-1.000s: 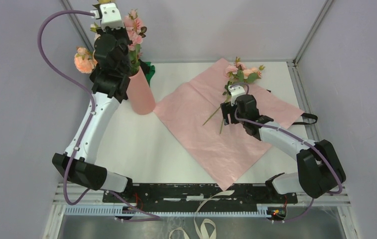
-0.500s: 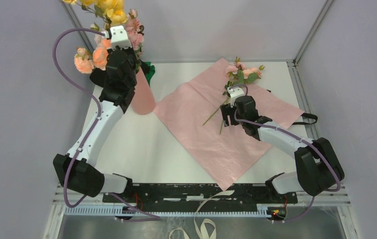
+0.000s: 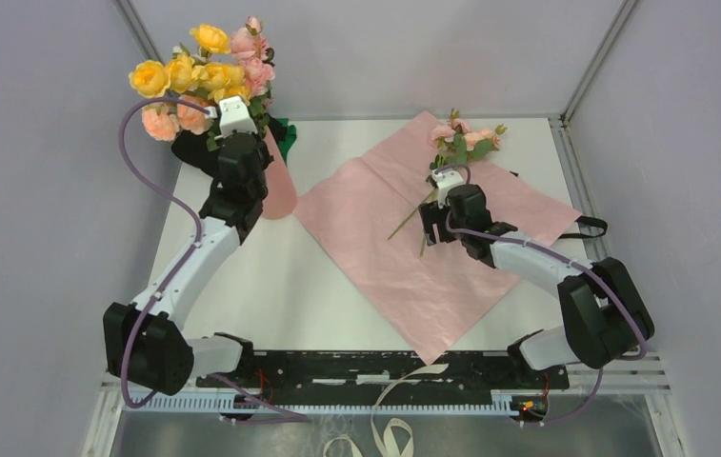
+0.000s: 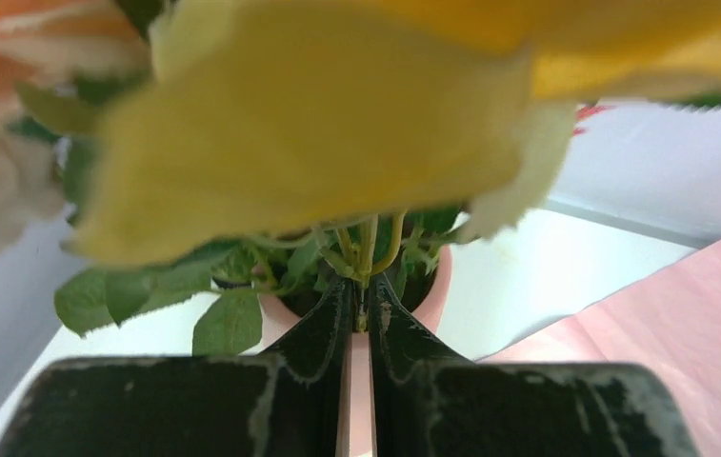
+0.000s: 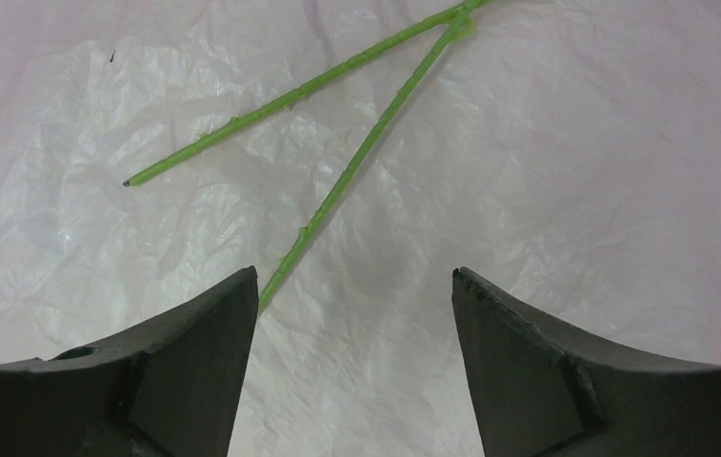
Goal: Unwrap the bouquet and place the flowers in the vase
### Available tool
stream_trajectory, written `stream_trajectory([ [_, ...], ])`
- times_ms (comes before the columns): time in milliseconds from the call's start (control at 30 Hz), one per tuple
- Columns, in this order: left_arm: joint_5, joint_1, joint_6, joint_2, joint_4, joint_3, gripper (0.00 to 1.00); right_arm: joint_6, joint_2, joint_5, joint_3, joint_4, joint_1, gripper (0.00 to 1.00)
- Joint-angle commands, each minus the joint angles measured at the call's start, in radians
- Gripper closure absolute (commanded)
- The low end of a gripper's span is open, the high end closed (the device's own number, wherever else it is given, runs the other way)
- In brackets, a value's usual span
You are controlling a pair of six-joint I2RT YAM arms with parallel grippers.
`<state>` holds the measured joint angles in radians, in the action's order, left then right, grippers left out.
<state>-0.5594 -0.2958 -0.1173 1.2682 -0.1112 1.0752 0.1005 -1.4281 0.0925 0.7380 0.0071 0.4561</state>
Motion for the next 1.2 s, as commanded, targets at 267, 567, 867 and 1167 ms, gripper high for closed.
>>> stream_trajectory([
  [267,-0.035,-0.008,-0.156,-0.070,-0.025,-0.061,0.82,0.003,-0.011,-0.024,0.000,0.033,0.000,0.20],
  [567,-0.054,-0.095,-0.206,-0.103,0.117,0.026,0.01,0.009,-0.017,-0.034,0.001,0.040,0.001,0.20],
  [867,-0.021,-0.182,-0.246,-0.074,0.280,0.112,0.00,0.011,0.001,-0.004,0.013,0.033,-0.001,0.20],
  [1167,0.072,-0.280,-0.265,0.043,0.275,0.108,0.00,0.040,0.021,0.090,0.071,0.028,0.001,0.19],
])
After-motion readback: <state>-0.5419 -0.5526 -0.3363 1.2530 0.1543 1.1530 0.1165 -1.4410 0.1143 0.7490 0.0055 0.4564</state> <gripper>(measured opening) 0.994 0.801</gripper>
